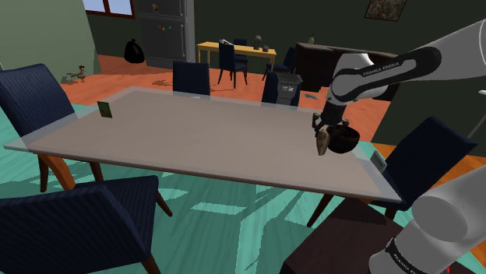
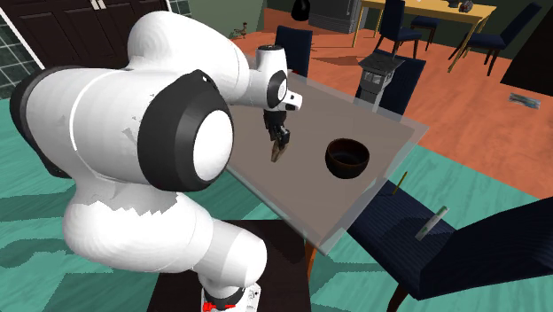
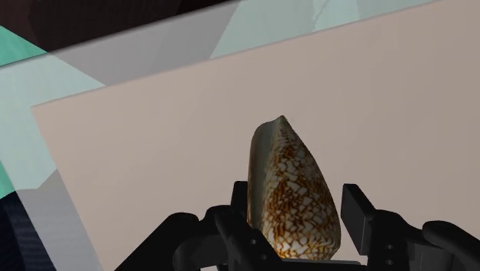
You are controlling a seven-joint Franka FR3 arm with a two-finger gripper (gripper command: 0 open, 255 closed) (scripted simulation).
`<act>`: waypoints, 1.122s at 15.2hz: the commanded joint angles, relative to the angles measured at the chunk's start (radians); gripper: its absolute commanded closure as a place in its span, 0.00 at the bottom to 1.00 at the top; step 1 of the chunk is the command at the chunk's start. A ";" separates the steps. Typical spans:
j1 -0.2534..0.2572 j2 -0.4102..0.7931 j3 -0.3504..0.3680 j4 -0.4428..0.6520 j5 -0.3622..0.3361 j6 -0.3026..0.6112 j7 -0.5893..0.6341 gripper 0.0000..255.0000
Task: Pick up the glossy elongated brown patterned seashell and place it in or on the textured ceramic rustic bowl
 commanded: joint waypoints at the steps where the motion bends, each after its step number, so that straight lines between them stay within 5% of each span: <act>1: 0.001 -0.012 0.001 0.018 0.001 -0.031 -0.001 1.00; 4: 0.001 -0.028 0.000 0.046 0.003 -0.074 -0.003 1.00; 17: -0.117 0.237 -0.183 0.317 -0.005 -0.068 -0.299 1.00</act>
